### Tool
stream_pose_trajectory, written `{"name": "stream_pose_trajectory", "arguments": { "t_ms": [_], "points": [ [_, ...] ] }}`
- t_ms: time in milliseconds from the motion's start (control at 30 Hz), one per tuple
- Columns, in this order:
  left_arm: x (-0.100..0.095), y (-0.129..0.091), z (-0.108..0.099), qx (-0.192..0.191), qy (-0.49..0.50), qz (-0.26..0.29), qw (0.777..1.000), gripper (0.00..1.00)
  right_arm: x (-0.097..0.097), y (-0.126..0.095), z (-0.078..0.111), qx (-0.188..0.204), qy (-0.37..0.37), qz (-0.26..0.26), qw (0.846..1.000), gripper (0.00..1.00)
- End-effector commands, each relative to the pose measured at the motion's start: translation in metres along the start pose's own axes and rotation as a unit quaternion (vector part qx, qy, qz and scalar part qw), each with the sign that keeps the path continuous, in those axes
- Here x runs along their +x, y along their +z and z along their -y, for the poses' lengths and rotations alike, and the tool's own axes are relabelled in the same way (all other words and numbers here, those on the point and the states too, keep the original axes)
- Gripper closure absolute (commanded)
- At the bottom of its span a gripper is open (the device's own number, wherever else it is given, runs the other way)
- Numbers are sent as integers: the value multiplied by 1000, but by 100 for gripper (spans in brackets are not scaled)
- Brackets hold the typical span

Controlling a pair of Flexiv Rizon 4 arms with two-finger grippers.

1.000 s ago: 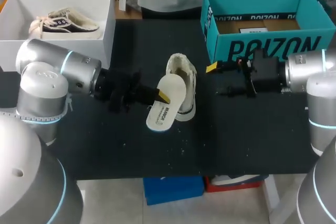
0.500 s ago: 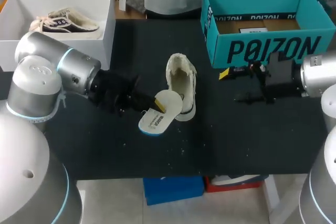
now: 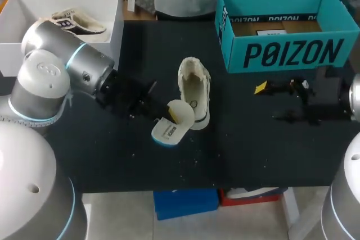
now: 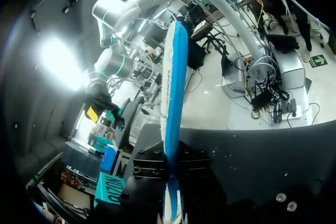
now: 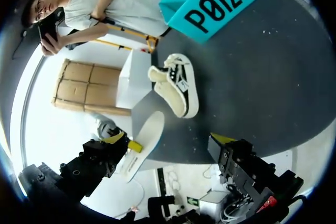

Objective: Take the shoe out of the shoebox, open the shoe tongue, remove and reinsert the insole, then place the shoe into the shoebox

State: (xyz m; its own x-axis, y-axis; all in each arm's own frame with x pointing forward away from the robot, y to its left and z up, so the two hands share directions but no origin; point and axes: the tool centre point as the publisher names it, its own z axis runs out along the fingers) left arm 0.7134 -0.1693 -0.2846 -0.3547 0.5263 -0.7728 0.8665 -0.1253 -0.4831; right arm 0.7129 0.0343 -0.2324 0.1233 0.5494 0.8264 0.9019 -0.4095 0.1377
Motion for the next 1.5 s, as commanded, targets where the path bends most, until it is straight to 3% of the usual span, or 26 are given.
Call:
{"name": "stream_pose_trajectory", "arguments": {
  "t_ms": [33, 200, 400, 567, 1500],
  "points": [
    [-4, 3, -6, 2, 0, -39, 999, 100, 0, -18, 3, 1, 0, 0, 1000, 0],
    [-3, 12, -20, 4, 2, -101, 995, 100, 0, -18, 3, 1, 0, 0, 1000, 0],
    [-5, 18, -42, -3, 3, -128, 992, 100, 0, -18, 3, 1, 0, 0, 1000, 0],
    [-5, 29, -57, 12, -10, -126, 992, 100, 0, -18, 3, 1, 0, 0, 1000, 0],
    [-11, 47, -154, -23, -42, -152, 987, 100, 0, -18, 3, 1, 0, 0, 1000, 0]
  ]
}}
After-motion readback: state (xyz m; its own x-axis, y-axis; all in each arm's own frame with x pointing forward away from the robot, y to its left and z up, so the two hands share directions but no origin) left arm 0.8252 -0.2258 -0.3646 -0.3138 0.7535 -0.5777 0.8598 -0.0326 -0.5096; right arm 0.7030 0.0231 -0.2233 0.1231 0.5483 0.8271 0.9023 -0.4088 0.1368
